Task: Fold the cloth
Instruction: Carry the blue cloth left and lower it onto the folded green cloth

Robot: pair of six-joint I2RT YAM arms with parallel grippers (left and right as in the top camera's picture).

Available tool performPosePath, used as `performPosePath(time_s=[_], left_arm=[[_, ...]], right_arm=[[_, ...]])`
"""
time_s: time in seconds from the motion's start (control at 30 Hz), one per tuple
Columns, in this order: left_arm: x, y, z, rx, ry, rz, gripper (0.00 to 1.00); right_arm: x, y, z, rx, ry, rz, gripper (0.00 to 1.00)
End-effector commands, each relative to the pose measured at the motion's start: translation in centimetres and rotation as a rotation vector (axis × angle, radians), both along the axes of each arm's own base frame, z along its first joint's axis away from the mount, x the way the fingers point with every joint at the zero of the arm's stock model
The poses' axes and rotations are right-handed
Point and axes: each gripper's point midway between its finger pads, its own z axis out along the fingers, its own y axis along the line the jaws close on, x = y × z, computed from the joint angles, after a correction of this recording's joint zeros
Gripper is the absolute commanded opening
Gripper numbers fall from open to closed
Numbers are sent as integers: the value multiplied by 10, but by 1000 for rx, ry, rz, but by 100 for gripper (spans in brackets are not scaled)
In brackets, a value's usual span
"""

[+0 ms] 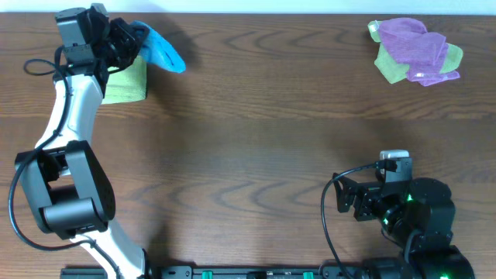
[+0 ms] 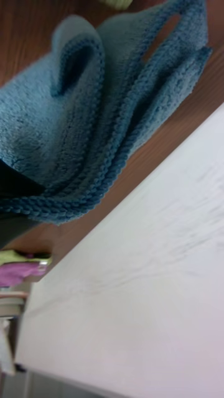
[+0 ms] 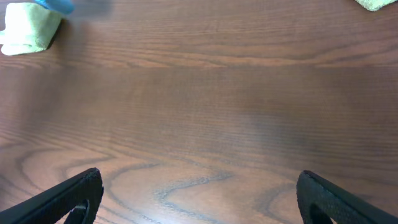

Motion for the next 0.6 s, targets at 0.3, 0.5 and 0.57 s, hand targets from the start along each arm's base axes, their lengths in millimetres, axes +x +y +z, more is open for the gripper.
performPosePath(time_s=[0.3,0.5,0.57], left_arm=[[12,44,3,133,-47,122,6],[15,64,-12,133,-26,156,5],[15,68,-18,128,-16,159,6]], right_arm=[[0,-2,-3,6,9,-18,99],[0,-2,-3,6,9,-18,99],[0,-2,-3,6,9,-18,99]])
